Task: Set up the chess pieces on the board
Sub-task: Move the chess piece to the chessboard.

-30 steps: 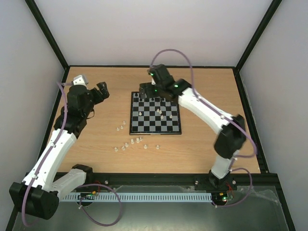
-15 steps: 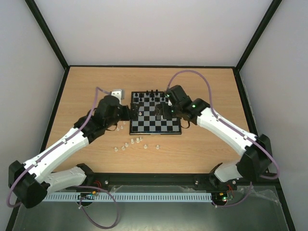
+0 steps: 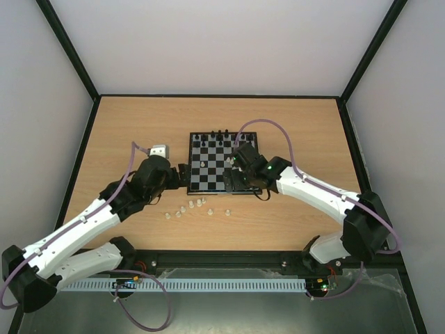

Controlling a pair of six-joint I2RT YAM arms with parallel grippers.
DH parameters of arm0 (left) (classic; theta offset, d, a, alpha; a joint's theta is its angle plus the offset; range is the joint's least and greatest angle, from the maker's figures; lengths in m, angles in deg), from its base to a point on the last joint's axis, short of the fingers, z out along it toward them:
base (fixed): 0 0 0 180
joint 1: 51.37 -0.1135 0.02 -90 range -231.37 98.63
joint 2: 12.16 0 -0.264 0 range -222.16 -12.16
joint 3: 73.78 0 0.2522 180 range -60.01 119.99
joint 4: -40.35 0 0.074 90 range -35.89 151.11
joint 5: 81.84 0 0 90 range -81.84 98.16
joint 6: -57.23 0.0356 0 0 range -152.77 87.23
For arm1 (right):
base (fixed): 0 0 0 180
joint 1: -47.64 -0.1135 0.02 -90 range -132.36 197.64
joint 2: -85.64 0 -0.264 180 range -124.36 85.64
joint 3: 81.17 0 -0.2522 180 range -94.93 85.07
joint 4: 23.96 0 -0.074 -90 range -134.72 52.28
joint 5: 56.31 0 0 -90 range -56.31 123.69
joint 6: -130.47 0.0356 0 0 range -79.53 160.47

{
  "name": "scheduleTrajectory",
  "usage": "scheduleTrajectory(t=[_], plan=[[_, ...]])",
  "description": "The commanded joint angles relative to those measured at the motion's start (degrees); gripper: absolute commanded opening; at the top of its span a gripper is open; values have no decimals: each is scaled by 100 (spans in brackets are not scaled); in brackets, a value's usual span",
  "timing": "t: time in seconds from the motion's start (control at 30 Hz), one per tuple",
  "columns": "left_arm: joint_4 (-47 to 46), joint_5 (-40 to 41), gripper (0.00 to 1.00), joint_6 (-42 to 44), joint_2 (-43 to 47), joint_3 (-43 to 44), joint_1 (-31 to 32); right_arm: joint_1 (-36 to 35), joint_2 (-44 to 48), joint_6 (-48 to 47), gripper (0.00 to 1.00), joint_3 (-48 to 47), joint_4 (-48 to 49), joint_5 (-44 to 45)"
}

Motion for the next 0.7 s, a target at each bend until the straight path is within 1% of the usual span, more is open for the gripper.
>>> scheduleTrajectory(t=[0.0,0.07,0.1,0.17,0.2,0.27,0.3,0.33,0.37,0.47,0.6,0.63,0.67], plan=[[138,295,99,-103,344,-347,-1,-20,-125,-113,99,244,189,715],[170,285,100,-211,319,-403,-100,-18,-273,-79,99,81,-14,1125],[169,119,100,-168,269,-388,-176,-16,-349,-29,99,-47,-159,1339],[223,60,99,-116,146,-360,-232,0,-436,33,100,-229,-258,1471],[213,43,99,-58,92,-355,-240,13,-441,44,96,-242,-198,1458],[202,-6,100,18,-26,-321,-252,107,-412,29,86,-157,48,1288],[145,-39,100,47,-68,-333,-253,199,-407,39,79,-93,171,1131],[95,-75,100,72,-117,-339,-260,320,-420,62,68,-40,276,949],[69,-53,100,51,-158,-336,-260,441,-449,79,61,5,369,760],[-152,60,99,68,-257,-461,-290,699,-581,61,51,132,621,457],[-305,198,99,-36,-371,-553,-356,854,-957,29,46,71,714,512],[-390,168,99,-55,-390,-609,-377,903,-1115,28,44,-23,665,541],[-470,96,99,-62,-429,-653,-403,959,-1305,32,39,-128,599,534]])
